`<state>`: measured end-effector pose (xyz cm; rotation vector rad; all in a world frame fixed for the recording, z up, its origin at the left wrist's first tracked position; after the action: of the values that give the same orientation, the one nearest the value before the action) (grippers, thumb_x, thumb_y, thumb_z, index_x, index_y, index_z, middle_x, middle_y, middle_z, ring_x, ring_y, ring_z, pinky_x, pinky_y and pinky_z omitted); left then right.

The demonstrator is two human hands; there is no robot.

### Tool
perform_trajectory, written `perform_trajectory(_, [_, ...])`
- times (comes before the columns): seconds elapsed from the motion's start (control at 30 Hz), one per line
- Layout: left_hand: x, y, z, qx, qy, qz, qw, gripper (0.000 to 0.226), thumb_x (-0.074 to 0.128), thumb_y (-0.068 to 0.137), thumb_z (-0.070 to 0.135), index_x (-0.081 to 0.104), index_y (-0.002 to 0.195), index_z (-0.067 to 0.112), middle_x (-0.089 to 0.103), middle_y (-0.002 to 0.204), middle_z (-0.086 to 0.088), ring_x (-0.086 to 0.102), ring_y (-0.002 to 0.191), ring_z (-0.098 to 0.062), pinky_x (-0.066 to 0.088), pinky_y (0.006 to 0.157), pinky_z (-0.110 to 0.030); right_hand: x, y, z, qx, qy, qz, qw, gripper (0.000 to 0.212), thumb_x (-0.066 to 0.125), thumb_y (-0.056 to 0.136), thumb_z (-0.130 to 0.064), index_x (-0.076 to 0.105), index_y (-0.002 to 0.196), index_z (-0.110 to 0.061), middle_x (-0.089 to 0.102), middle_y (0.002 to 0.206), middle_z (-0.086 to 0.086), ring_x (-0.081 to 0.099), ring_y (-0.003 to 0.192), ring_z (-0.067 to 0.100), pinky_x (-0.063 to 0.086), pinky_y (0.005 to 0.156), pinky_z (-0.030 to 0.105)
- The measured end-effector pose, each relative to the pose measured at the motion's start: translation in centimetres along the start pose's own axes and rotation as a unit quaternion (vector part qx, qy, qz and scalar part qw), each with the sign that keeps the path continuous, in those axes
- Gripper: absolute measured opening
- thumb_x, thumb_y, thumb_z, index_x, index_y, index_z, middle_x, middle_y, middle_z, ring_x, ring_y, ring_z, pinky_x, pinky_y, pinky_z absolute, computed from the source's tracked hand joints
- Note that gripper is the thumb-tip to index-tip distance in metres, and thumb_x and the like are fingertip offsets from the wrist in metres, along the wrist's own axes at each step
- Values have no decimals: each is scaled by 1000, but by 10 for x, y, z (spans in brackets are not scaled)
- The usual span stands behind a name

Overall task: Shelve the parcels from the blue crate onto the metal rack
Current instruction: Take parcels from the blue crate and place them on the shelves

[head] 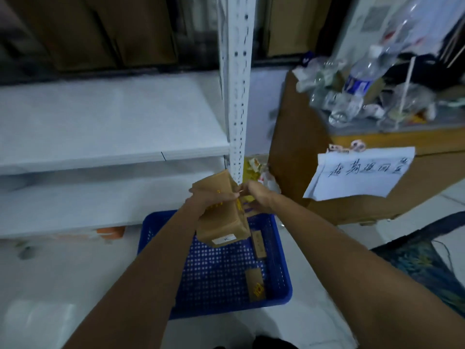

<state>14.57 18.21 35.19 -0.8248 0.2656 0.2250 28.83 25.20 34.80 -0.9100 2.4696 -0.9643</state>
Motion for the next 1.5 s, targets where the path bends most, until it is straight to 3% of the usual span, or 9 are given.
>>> perform_trajectory(0.2, [-74, -143, 107, -53, 96, -42, 993, 120, 87, 28, 64, 40, 129, 21, 52, 107, -2, 56, 92, -22, 50, 72, -36, -12, -121, -114, -24, -73, -3, 997, 41, 34, 95, -28, 60, 121, -8, 59, 116, 9, 56, 85, 25, 46, 79, 37])
perform_trajectory(0.43, [-150, -256, 209, -7, 218, -76, 973, 128, 95, 30, 52, 30, 137, 26, 59, 122, -9, 62, 107, -31, 51, 94, -50, -14, -234, -232, -57, -100, 33, 993, 72, 52, 81, -72, 40, 137, -27, 41, 124, 3, 44, 127, 37, 42, 94, 46])
perform_trajectory(0.63, [-174, -324, 268, 78, 293, -83, 949, 139, 92, 41, 43, 2, 146, 39, 43, 137, -6, 55, 115, -28, 48, 98, -50, -5, -286, -287, -44, -65, -45, 996, 70, 76, 58, -67, 61, 110, -22, 68, 107, 5, 65, 99, 22, 55, 78, 36])
perform_trajectory(0.77, [-195, -349, 286, 133, 332, -20, 934, 130, 89, 54, 37, 1, 149, 35, 32, 145, -5, 47, 119, -26, 47, 98, -44, -1, -310, -307, -53, -30, -49, 997, 60, 71, 66, -58, 60, 113, -22, 65, 111, 10, 59, 105, 28, 50, 89, 43])
perform_trajectory(0.93, [-212, -374, 305, 168, 390, 186, 886, 105, 77, 66, 37, 14, 148, 21, 24, 146, -13, 31, 133, -36, 41, 104, -47, 10, -334, -322, -59, 83, 5, 995, 39, 65, 75, -49, 56, 98, -19, 57, 104, 15, 51, 92, 39, 26, 104, 71])
perform_trajectory(1.07, [-219, -387, 294, 104, 100, 346, 927, 92, 66, 70, 47, 22, 143, 12, 28, 145, -14, 29, 133, -36, 32, 107, -46, 16, -346, -327, -91, 174, -27, 980, 46, 65, 76, -51, 59, 111, -21, 59, 101, 11, 49, 92, 38, 23, 105, 73])
perform_trajectory(1.17, [-200, -388, 280, 85, -223, 212, 948, 66, 60, 69, 64, 50, 115, 17, 52, 108, -5, 43, 107, -31, 29, 102, -62, 18, -352, -325, -119, 206, -22, 971, 54, 65, 75, -58, 61, 115, -23, 63, 99, 8, 55, 89, 35, 31, 102, 70])
perform_trajectory(1.3, [-164, -388, 275, 96, -325, 71, 938, 65, 70, 62, 64, 59, 108, 20, 63, 101, -12, 56, 97, -34, 48, 84, -56, 20, -365, -316, -133, 182, -26, 974, 71, 67, 68, -66, 59, 123, -22, 65, 100, 9, 60, 94, 33, 38, 102, 62])
perform_trajectory(1.5, [-163, -404, 281, 101, -323, 102, 935, 63, 60, 61, 70, 63, 91, 13, 73, 71, -11, 65, 87, -29, 48, 85, -43, -25, -392, -311, -152, 148, 1, 977, 98, 69, 52, -80, 50, 124, -15, 63, 114, 16, 61, 105, 36, 47, 95, 56])
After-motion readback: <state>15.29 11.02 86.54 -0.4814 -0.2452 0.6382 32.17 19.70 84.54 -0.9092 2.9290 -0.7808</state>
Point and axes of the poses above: each hand's wrist, its own y-axis towards the middle knuckle, its own x-axis out of the palm, z = x × y, the point moved 3 cm from there along y, towards the middle knuckle
